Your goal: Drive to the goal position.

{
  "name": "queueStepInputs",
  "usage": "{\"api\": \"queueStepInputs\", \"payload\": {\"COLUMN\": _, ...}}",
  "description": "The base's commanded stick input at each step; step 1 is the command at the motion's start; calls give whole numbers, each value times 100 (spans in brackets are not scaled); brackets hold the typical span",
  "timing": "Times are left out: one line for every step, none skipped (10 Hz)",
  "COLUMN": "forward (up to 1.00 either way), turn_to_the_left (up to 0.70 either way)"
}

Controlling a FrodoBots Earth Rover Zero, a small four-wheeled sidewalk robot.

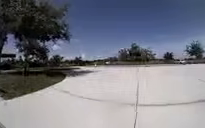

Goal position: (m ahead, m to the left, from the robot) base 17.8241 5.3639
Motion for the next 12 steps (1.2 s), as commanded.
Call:
{"api": "queueStepInputs", "payload": {"forward": 85, "turn_to_the_left": 0}}
{"api": "queueStepInputs", "payload": {"forward": 85, "turn_to_the_left": 0}}
{"api": "queueStepInputs", "payload": {"forward": 85, "turn_to_the_left": 0}}
{"api": "queueStepInputs", "payload": {"forward": 85, "turn_to_the_left": 0}}
{"api": "queueStepInputs", "payload": {"forward": 85, "turn_to_the_left": 0}}
{"api": "queueStepInputs", "payload": {"forward": 85, "turn_to_the_left": 0}}
{"api": "queueStepInputs", "payload": {"forward": 85, "turn_to_the_left": 0}}
{"api": "queueStepInputs", "payload": {"forward": 85, "turn_to_the_left": 0}}
{"api": "queueStepInputs", "payload": {"forward": 85, "turn_to_the_left": 0}}
{"api": "queueStepInputs", "payload": {"forward": 85, "turn_to_the_left": 0}}
{"api": "queueStepInputs", "payload": {"forward": 85, "turn_to_the_left": 0}}
{"api": "queueStepInputs", "payload": {"forward": 85, "turn_to_the_left": 0}}
